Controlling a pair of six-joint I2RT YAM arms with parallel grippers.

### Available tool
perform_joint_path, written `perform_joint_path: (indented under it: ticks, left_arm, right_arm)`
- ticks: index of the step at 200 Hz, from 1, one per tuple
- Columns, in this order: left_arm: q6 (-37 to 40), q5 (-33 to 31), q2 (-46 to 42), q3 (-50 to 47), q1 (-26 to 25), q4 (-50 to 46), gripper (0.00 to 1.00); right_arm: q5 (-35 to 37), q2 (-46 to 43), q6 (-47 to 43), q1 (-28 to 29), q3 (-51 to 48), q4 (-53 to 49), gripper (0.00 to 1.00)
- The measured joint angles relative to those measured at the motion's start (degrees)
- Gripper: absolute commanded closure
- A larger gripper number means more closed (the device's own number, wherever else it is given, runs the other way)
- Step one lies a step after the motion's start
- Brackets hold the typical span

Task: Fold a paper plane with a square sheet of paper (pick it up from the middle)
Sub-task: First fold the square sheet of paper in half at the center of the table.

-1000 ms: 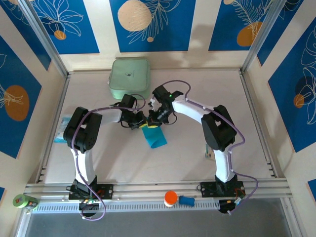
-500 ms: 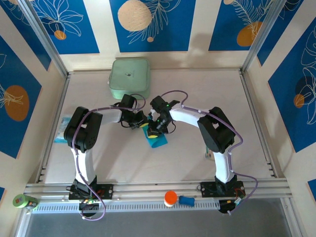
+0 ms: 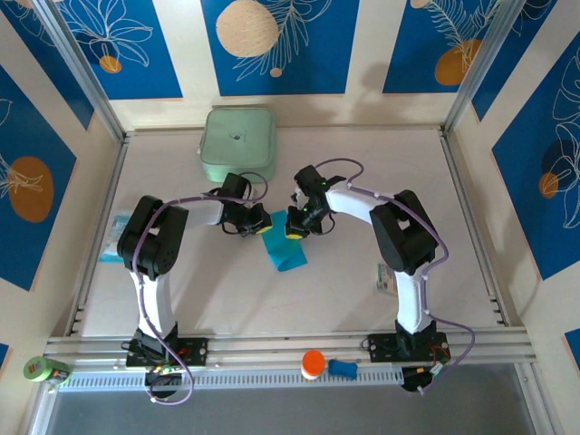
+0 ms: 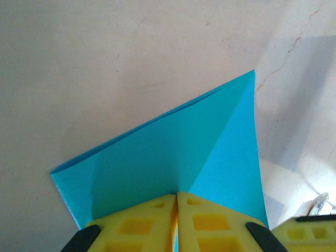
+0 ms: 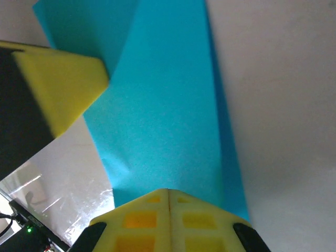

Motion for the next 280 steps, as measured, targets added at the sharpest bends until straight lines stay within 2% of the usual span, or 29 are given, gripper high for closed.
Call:
perform_joint_path:
  ticks: [61, 115, 142, 168, 207, 280]
  left_arm:
    - [1.07, 0.33, 0.39, 0.94, 0.0, -0.63, 0.86]
    - [0.85, 0.44, -1.92, 0.04, -0.5, -0.94, 0.74]
    - [-3.04, -0.24, -8.68, -5.97, -1.95, 2.14, 0.75]
    - [-8.68, -0.39, -13.22, -11.96, -5.92, 7.98, 0.8]
    - [-15.3, -1.16, -13.03, -17.44, -10.38, 12.94, 0.82]
    - [-17.16, -2.08, -12.41, -20.39, -11.15, 16.44, 0.82]
  right_arm:
    - [0.44, 2.14, -1.05, -0.92, -0.39, 0.13, 1.0]
    - [0.26, 2.01, -0.81, -0.94, -1.38, 1.57, 1.0]
    - [0.02, 1.7, 0.11, -0.98, -2.19, 2.64, 1.0]
    - [-0.17, 1.6, 1.16, -0.98, -2.56, 3.32, 1.0]
    - [-0.28, 1.36, 2.03, -0.98, -3.21, 4.26, 1.0]
    - [-0.39, 1.38, 2.21, -0.98, -3.23, 4.48, 1.0]
